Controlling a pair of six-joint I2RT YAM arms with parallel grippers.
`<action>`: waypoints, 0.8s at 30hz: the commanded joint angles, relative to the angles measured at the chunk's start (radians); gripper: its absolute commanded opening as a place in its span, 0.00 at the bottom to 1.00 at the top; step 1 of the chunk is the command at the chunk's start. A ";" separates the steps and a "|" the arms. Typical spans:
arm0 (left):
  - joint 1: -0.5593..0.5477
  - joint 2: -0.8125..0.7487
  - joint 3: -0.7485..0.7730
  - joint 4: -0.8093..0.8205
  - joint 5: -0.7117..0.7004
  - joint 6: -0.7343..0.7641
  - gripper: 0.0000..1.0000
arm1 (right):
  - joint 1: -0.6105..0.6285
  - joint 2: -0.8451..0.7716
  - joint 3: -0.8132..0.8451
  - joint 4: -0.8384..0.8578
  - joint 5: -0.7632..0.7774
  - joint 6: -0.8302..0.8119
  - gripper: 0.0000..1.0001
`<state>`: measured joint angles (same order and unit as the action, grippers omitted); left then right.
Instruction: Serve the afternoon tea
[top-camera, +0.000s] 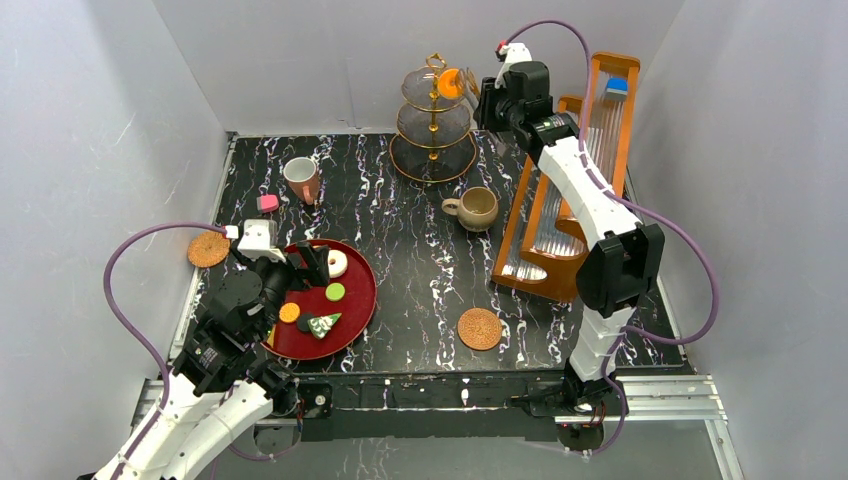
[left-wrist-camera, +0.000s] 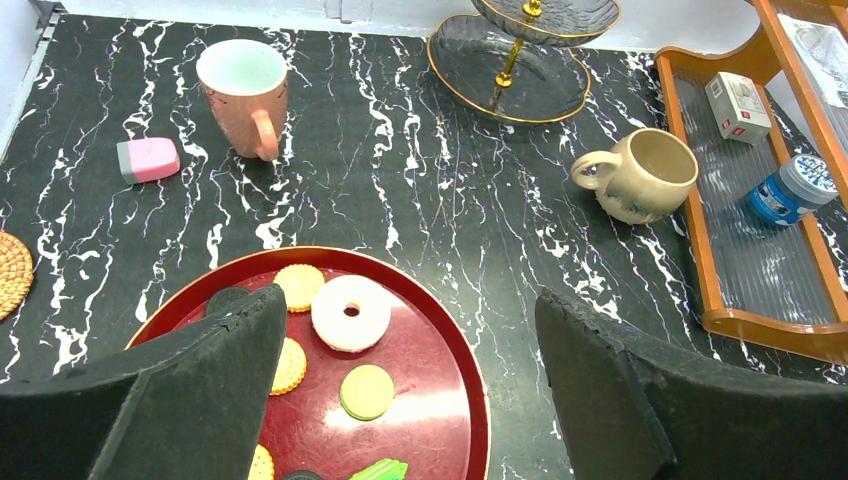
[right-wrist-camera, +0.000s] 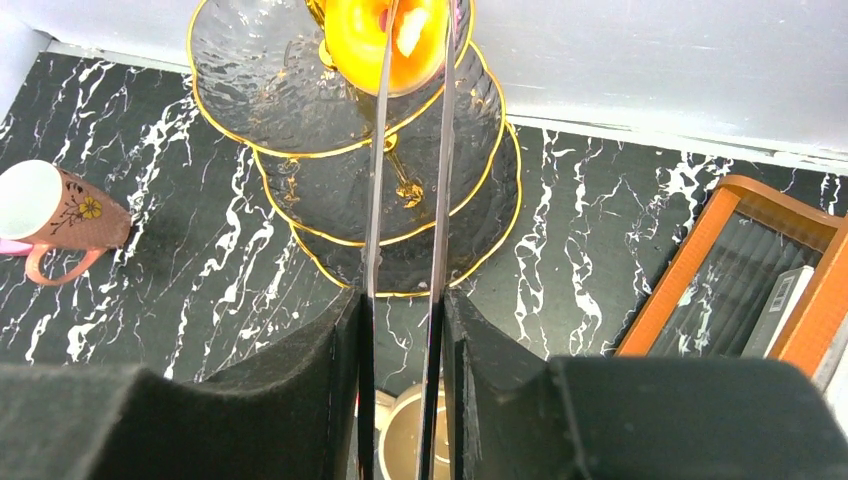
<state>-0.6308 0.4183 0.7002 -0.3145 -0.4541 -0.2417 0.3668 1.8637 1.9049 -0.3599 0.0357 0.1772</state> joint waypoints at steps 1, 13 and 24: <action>-0.004 -0.007 0.003 0.020 -0.021 0.008 0.92 | -0.006 -0.008 0.070 0.052 -0.008 -0.004 0.42; -0.004 -0.012 0.002 0.019 -0.022 0.008 0.92 | -0.009 -0.026 0.080 0.006 -0.016 -0.018 0.49; -0.004 -0.006 0.001 0.020 -0.022 0.008 0.92 | -0.008 -0.129 0.025 -0.043 -0.075 -0.002 0.47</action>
<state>-0.6308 0.4152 0.7002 -0.3145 -0.4561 -0.2417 0.3634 1.8492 1.9270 -0.4263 -0.0044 0.1726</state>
